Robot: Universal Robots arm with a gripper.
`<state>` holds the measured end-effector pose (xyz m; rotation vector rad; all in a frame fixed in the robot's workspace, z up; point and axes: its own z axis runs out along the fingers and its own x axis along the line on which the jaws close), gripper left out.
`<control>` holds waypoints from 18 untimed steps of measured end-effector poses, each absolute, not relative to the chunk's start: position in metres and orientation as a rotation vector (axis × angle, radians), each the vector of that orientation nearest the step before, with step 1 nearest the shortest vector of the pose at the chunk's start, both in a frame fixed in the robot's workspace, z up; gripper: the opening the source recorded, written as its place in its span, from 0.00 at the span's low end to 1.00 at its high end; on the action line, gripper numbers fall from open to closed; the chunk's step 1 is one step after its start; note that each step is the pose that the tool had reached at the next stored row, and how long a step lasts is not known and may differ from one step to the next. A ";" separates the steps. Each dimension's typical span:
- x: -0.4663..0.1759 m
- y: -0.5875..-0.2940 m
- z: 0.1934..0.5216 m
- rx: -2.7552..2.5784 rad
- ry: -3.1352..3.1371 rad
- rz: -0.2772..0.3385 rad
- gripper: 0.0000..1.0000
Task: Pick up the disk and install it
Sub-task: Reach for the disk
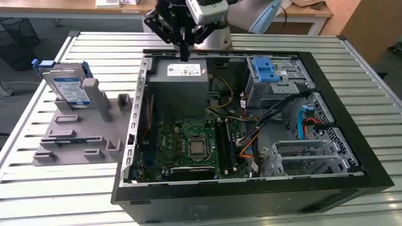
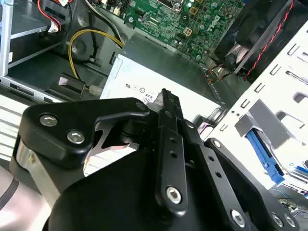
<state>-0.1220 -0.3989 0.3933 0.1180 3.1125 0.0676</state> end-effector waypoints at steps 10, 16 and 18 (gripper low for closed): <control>-0.122 -0.399 0.393 0.118 3.113 0.068 0.11; -0.128 -0.399 0.393 0.118 3.112 0.068 0.11; -0.131 -0.399 0.393 0.118 3.112 0.068 0.11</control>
